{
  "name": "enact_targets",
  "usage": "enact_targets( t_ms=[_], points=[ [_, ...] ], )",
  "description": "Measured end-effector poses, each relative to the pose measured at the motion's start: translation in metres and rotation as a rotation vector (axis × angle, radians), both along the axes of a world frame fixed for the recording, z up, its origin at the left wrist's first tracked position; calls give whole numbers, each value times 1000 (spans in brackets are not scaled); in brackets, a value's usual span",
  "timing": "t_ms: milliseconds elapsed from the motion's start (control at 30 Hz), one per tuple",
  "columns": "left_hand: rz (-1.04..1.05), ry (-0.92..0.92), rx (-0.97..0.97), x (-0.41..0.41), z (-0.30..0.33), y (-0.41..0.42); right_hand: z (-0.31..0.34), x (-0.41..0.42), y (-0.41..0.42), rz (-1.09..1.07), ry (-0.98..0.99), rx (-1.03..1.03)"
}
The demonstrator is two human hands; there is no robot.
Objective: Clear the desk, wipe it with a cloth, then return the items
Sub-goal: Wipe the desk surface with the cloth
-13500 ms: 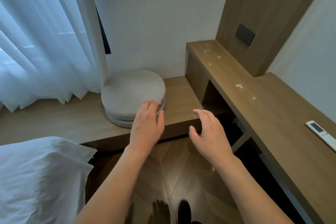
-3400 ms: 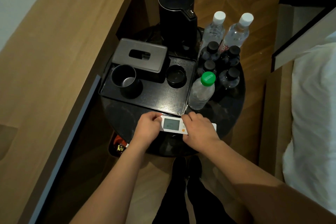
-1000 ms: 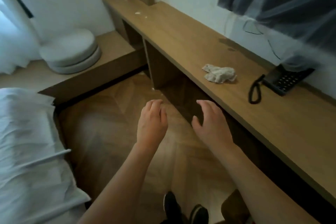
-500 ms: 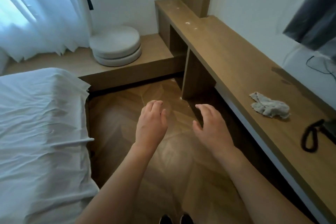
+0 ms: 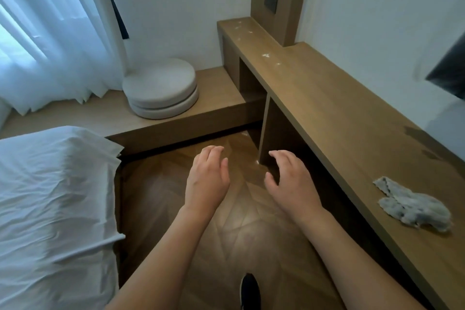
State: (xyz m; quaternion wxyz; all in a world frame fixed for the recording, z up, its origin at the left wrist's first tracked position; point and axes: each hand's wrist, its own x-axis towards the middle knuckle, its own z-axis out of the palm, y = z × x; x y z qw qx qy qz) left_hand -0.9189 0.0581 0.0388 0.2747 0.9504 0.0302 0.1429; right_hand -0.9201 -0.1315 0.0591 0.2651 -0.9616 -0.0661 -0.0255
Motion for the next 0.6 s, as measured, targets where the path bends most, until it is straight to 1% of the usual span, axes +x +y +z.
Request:
enact_targets(
  t_ms=[133,333,500,600],
  points=[
    [-48,-5,27,52,7,-5,-1,46,-5,-43,22,12],
    [-174,64,26,117,-6,-31,-11,81,-32,-177,85,-13],
    [-352,118,30,156,-12,-72,-16,89,-75,-371,143,-26],
    [-458,156,28,173,-14,-107,-18,91,-105,-445,197,-39]
  ],
)
